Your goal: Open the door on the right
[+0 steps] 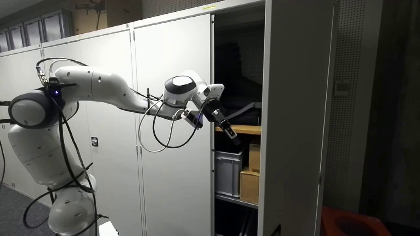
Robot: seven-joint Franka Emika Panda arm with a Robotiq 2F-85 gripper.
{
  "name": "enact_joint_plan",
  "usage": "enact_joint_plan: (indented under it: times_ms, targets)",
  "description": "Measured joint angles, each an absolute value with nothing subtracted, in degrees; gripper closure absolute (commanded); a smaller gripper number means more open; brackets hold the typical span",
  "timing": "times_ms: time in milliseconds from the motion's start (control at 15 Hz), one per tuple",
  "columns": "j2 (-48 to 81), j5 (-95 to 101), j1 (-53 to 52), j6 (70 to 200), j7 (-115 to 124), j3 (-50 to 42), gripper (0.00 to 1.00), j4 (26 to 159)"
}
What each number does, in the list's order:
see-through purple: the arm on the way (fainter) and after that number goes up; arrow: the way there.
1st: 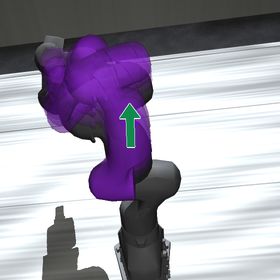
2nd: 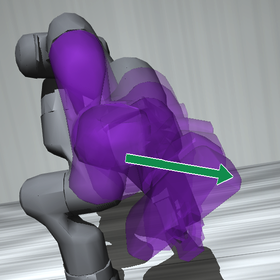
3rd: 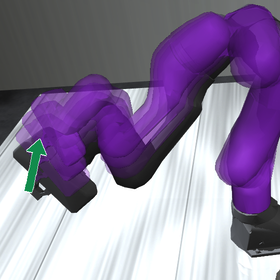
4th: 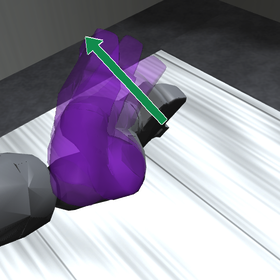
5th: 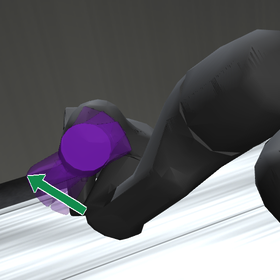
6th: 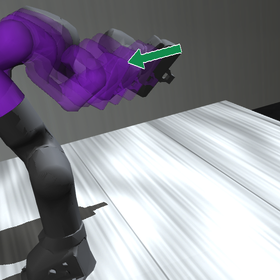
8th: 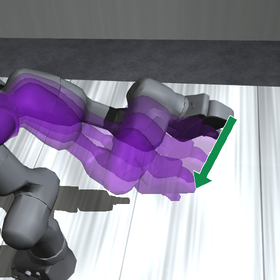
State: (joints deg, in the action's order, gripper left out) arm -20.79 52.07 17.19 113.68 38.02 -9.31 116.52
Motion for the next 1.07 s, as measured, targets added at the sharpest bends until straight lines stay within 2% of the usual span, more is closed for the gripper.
enact_joint_plan:
  times_ms: [467, 1067]
  targets:
    - [-22.13, 42.71, 9.69, 116.32, 24.92, -7.68, 0.00, 116.57]
    - [-27.64, 22.86, 5.73, 119.92, -0.66, -7.65, 0.00, 116.47]
